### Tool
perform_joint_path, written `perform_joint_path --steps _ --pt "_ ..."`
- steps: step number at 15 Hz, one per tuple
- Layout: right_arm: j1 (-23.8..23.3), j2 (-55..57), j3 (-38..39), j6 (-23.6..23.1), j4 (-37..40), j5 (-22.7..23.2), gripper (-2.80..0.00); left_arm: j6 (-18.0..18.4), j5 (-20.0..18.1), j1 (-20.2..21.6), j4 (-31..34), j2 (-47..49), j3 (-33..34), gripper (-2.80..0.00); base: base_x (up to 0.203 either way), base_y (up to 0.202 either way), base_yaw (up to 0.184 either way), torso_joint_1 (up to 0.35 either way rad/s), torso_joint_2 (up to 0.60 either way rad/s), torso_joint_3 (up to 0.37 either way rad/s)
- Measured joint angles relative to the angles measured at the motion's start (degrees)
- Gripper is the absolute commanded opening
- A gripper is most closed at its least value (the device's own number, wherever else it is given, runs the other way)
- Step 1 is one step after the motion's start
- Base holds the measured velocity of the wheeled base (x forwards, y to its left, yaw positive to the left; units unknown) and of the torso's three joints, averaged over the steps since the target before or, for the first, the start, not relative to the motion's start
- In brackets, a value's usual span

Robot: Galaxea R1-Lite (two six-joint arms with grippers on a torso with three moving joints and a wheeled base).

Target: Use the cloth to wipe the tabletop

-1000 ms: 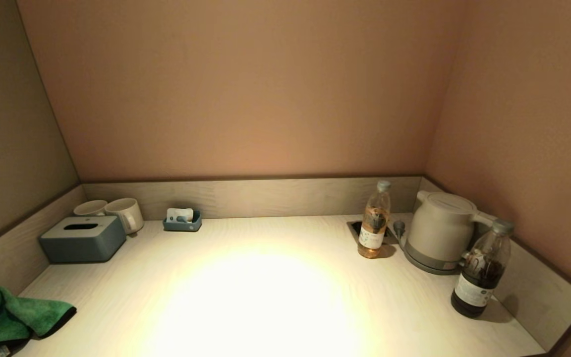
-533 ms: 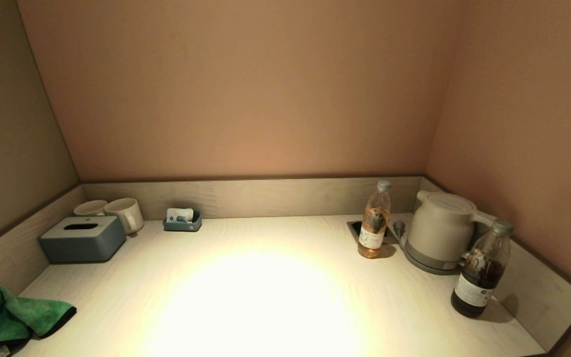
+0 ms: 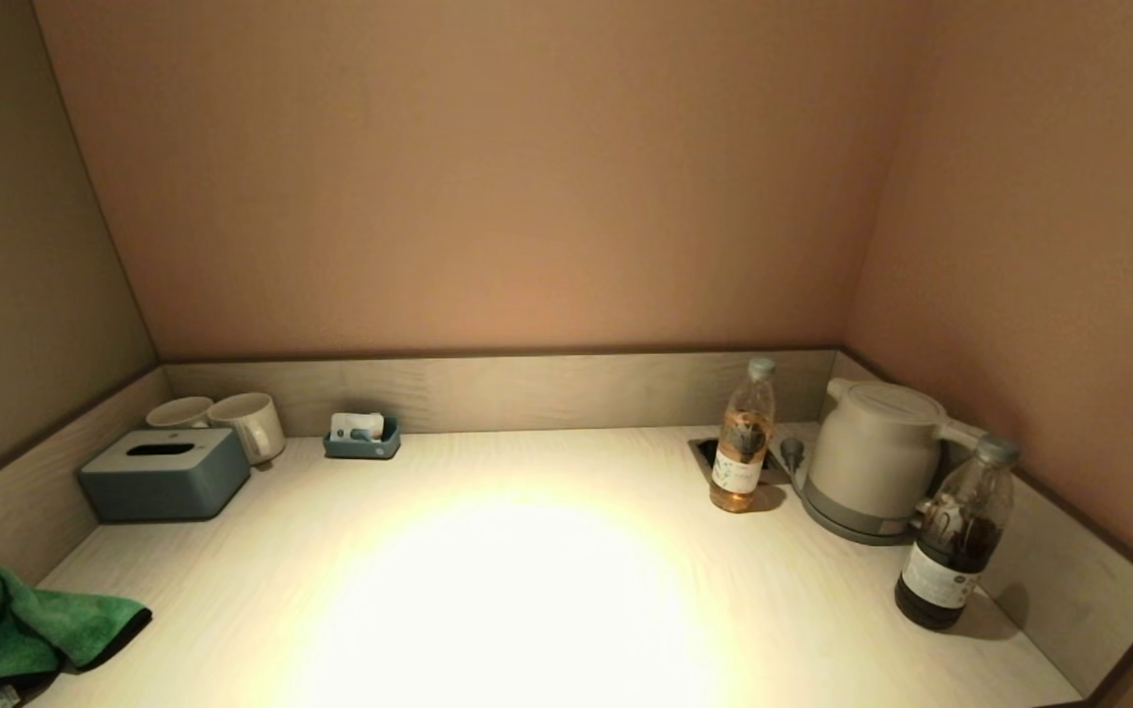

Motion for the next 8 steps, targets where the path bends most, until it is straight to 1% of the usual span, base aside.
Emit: perform_joint_path --steps 8 --pt "0.02 0.00 0.00 0.04 0.02 -0.02 -2.80 0.00 0.00 -0.02 0.00 0.00 -0.02 -2.80 0.000 0.000 0.000 0.000 0.00 0.000"
